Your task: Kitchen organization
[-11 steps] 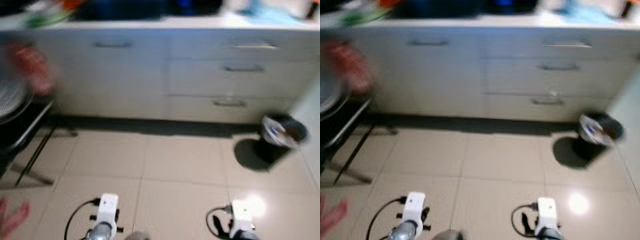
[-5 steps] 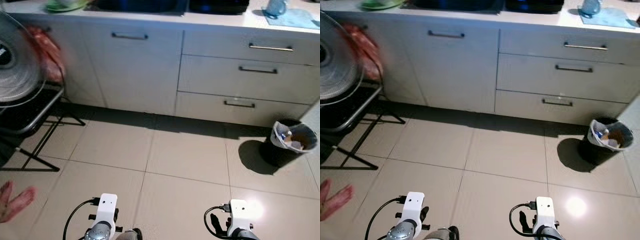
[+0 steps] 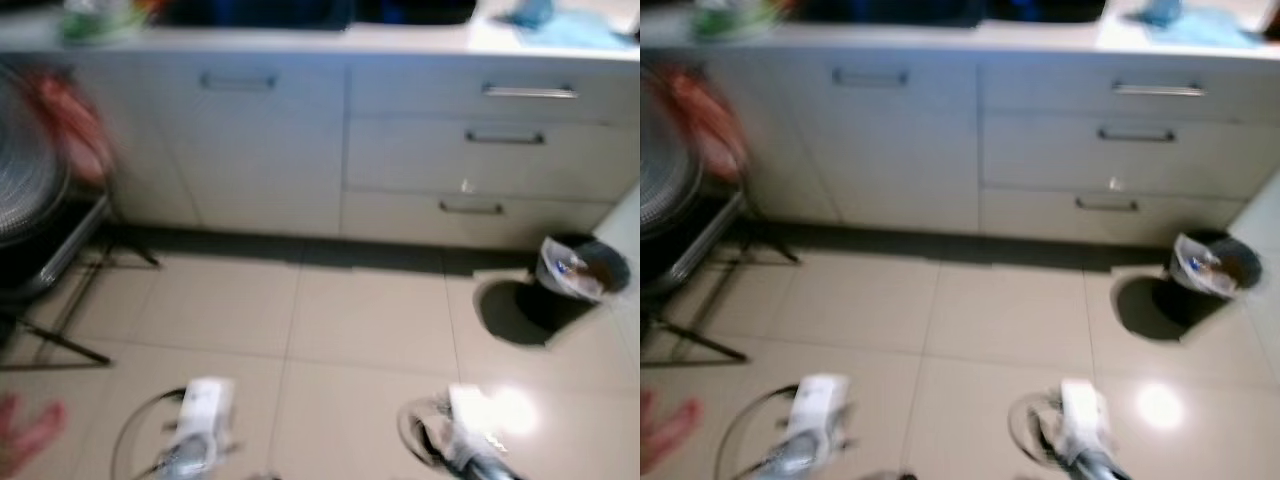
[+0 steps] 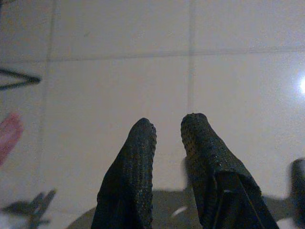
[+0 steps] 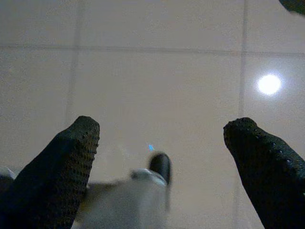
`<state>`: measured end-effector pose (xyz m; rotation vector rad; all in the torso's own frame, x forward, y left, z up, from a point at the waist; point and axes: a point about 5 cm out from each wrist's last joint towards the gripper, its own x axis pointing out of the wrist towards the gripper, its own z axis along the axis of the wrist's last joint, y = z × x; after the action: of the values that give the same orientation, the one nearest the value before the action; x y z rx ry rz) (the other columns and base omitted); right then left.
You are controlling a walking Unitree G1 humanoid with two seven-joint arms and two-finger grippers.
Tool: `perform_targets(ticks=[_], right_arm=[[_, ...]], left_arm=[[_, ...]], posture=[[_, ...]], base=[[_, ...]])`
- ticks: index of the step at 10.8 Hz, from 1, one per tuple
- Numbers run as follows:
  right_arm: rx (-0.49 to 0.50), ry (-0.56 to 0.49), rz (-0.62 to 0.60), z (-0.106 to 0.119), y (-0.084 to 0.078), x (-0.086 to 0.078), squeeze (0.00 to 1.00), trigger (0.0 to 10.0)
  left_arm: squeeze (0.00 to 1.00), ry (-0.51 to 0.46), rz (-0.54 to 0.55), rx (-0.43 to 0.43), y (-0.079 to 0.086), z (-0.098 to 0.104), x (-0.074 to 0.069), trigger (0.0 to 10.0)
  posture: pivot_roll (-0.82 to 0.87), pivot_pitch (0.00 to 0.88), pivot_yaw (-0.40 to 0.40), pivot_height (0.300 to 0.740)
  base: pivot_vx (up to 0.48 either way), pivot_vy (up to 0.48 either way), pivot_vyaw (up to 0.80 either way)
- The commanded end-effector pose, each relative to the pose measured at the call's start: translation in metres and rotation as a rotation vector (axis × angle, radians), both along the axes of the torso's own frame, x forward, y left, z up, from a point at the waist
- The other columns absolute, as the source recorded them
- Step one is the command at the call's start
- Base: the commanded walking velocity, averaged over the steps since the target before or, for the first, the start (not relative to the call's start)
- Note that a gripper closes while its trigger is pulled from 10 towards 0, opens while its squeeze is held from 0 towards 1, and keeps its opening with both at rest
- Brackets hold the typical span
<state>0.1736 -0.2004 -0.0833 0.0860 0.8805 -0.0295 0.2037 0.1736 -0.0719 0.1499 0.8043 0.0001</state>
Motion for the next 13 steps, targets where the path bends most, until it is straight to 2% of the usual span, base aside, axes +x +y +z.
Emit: perform_targets(ticks=[1,10,13], right_arm=[[0.026,-0.006,0.006,0.0006,0.0104,0.0051,0.0,10.0],[0.021,-0.002,0.015,-0.0006,0.0111,0.0024,0.0,10.0],[0.018,-0.004,0.017,-0.0006,0.0116,0.0022,0.0,10.0]], left_arm=[[0.0,0.034,0.018,0.027,0.0137,-0.0037,-0.0089,10.0],[0.0,0.052,-0.002,0.029,0.0125,-0.0065,-0.0139,10.0],[0.0,0.047,-0.005,0.028,0.0129,-0.0056,-0.0123,10.0]], posture=[[-0.04,0.127,0.033,0.74],[-0.05,0.1,0.04,0.74],[-0.04,0.1,0.04,0.74]], base=[[0.319,0.0,0.0],[0.312,0.0,0.0],[0.307,0.0,0.66]])
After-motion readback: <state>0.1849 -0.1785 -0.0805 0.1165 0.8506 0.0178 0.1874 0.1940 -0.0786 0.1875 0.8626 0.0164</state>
